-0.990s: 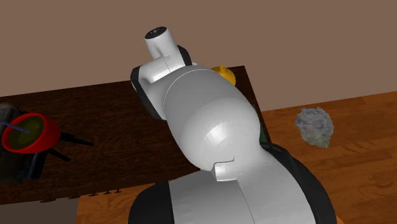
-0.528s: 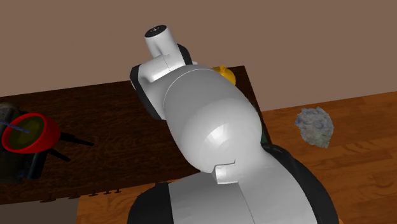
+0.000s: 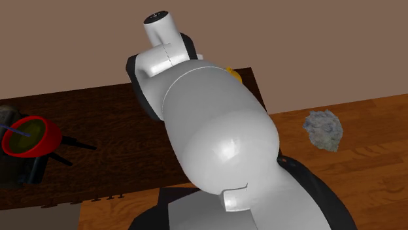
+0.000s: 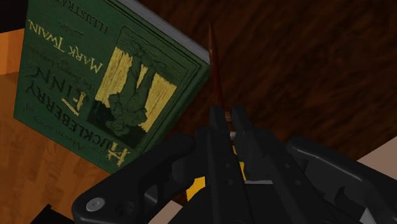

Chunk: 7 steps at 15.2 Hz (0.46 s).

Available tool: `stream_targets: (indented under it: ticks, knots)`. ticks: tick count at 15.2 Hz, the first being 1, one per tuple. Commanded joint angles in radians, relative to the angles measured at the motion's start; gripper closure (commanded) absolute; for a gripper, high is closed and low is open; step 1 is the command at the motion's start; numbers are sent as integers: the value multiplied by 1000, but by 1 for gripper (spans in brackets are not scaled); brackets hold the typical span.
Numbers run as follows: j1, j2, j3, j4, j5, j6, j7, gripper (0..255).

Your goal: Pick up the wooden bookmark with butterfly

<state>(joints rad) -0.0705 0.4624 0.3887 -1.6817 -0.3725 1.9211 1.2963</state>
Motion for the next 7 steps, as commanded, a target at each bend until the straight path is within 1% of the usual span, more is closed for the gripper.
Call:
stream_targets:
  ticks: [1,5,7]
  knots:
    - [0,-12,3,9,7,-21,-6,255]
    - [-2,-33,8,33,19,-63,-19,255]
    - [-2,-34,9,34,19,-64,-19,255]
